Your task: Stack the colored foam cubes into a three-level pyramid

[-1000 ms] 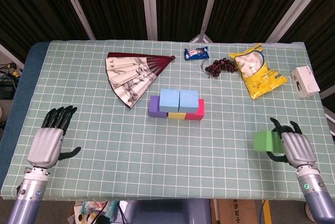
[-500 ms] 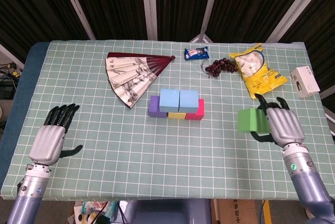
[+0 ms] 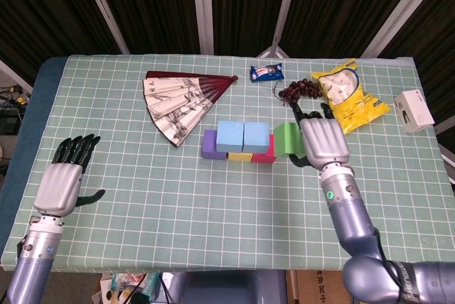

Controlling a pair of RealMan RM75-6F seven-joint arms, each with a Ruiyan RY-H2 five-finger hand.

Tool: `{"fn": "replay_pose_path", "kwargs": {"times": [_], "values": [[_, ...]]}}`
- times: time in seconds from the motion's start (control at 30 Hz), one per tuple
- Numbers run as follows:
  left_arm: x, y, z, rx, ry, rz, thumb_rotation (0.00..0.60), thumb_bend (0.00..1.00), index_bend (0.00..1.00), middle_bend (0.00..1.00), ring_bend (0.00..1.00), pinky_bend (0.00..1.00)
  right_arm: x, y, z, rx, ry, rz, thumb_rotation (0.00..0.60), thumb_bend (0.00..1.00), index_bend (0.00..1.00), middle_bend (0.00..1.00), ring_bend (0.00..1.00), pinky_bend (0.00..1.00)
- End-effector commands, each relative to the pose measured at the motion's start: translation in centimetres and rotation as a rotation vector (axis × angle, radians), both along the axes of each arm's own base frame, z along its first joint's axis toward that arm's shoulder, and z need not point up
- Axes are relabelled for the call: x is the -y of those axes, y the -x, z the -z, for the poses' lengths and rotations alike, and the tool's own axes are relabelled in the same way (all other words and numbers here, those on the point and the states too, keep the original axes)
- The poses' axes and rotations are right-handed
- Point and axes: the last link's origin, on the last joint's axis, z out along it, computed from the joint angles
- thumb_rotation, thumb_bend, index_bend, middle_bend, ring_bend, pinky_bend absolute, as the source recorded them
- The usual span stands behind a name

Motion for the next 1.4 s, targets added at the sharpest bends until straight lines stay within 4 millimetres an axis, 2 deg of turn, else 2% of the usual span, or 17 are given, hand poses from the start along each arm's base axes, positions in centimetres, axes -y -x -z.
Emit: {"fn": "replay_pose_path", "kwargs": {"times": [0.03, 0.33, 0.63, 1.03, 1.4], "values": [[0.0, 0.0, 0.0, 0.003, 0.005, -0.005, 0.600, 0.08, 0.00, 0.05, 0.06, 0.02, 1.1, -2.8, 1.3, -0.027, 0.024, 0.000, 0.600, 0.28, 0.00, 0.40, 0.24, 0.00], [-0.1, 0.0, -0.3, 0.011, 0.000, -0.002, 0.600, 0.08, 0.00, 0.05, 0.06, 0.02, 3.0, -6.3, 4.0, -0.006, 0.051, 0.079, 0.600, 0.28, 0.00, 0.43, 0.26, 0.00], [-0.3, 0.4, -0.1, 0.002, 0.003, -0.010, 0.600, 0.08, 0.00, 0.05, 0.06, 0.02, 3.9, -7.9, 5.9, -0.011, 0.037, 0.140, 0.600, 0.28, 0.00, 0.43, 0.26, 0.00], [-0.6, 0.6, -0.3, 0.014, 0.002, -0.018, 0.600, 0.08, 0.00, 0.05, 0.06, 0.02, 4.4, -8.9, 8.3, -0.045, -0.004, 0.102, 0.600, 0.28, 0.01, 0.43, 0.26, 0.00], [-0.8, 0.8, -0.3, 0.014, 0.001, -0.024, 0.600, 0.08, 0.00, 0.05, 0.06, 0.02, 5.3, -8.3, 8.7, -0.130, 0.010, 0.025, 0.600, 0.28, 0.01, 0.43, 0.26, 0.00]]}}
